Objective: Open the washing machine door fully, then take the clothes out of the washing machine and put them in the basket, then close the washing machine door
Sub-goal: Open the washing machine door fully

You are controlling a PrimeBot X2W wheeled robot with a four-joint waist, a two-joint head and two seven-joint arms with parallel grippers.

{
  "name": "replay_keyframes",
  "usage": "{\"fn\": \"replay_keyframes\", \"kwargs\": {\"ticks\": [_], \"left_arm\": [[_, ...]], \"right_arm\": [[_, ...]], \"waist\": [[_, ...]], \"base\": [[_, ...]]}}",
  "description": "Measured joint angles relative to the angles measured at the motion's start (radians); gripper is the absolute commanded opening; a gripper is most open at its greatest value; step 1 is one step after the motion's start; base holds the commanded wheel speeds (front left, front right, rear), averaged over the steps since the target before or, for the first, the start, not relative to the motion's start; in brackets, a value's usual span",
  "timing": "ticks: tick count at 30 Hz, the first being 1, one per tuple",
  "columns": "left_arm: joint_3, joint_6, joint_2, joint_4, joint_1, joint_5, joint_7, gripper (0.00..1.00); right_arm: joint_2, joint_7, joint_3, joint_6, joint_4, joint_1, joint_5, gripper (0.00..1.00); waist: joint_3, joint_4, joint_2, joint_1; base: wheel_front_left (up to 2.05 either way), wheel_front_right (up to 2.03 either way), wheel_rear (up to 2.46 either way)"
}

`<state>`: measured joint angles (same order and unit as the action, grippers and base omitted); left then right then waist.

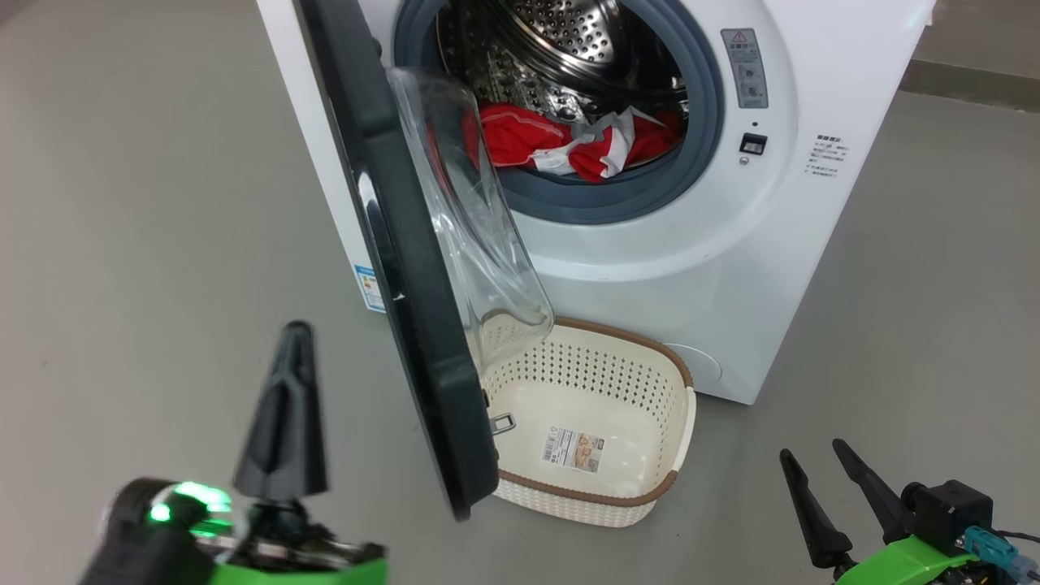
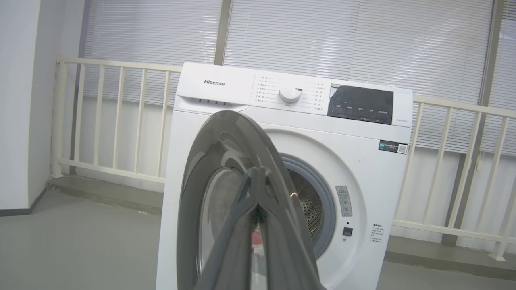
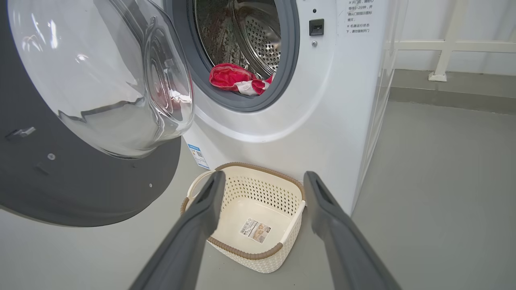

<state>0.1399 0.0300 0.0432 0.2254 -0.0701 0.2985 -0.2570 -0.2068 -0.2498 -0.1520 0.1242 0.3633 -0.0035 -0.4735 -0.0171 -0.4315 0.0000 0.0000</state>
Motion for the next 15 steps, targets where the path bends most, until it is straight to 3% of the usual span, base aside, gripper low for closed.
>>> {"fn": "replay_keyframes", "kwargs": {"ticks": [8, 15], "left_arm": [[0.242, 0.004, 0.002, 0.059, 0.001, -0.004, 0.0, 0.0], [0.361, 0.003, 0.006, -0.102, 0.002, 0.08, 0.0, 0.0]], "right_arm": [[0.003, 0.0, -0.001, 0.0, 0.0, 0.0, 0.0, 1.0], [0.002, 0.0, -0.006, 0.0, -0.003, 0.0, 0.0, 1.0]], "waist": [[0.002, 0.017, 0.0, 0.0], [-0.011, 0.026, 0.0, -0.0001]], "base": [[0.0, 0.0, 0.0], [0.0, 0.0, 0.0]]}}
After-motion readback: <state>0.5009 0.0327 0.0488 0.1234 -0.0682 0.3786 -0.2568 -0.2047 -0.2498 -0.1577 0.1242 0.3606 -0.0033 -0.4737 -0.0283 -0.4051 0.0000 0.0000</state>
